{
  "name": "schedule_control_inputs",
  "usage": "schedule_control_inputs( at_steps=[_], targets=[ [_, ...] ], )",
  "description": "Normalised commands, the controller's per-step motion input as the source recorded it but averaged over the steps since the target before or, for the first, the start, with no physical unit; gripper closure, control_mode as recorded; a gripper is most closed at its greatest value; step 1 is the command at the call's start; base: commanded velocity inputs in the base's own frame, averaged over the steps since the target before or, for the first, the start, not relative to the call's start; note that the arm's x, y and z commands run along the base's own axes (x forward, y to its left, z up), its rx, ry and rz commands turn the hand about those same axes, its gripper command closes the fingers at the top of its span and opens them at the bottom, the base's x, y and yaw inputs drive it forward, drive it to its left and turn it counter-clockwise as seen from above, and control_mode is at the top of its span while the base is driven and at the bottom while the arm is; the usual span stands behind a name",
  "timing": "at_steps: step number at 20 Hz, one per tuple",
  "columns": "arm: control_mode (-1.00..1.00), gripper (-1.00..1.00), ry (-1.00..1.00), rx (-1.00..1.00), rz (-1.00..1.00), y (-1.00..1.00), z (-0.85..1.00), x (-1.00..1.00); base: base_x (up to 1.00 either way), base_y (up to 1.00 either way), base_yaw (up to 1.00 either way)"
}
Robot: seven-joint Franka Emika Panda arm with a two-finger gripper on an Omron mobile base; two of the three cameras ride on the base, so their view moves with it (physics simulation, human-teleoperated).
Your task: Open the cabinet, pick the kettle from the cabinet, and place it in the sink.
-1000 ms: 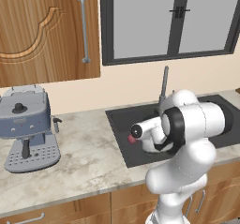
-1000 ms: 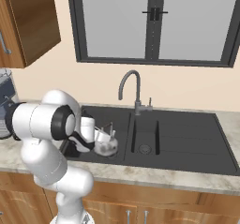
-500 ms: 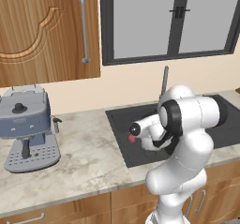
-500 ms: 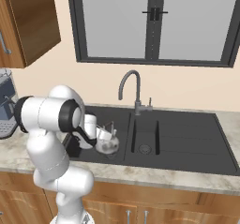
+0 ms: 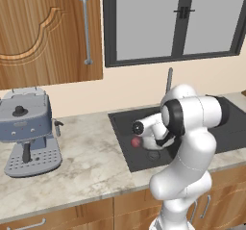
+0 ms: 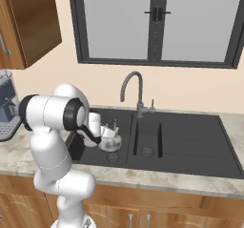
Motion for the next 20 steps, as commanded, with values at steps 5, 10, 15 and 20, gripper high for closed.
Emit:
schedule_control_inputs(
  at_steps=[5, 10, 15, 20],
  targets=[
    [-1.0, 1.0, -0.14, 0.04, 0.0, -0.06, -0.17, 0.01, 0.0, 0.0, 0.0],
    [-1.0, 1.0, -0.12, 0.03, 0.0, -0.07, -0.25, 0.0, 0.0, 0.0, 0.0],
    [-1.0, 1.0, -0.1, 0.01, 0.0, -0.05, -0.28, -0.05, 0.0, 0.0, 0.0],
    [-1.0, 1.0, -0.06, 0.0, 0.0, -0.02, -0.3, -0.14, 0.0, 0.0, 0.0]
  ],
)
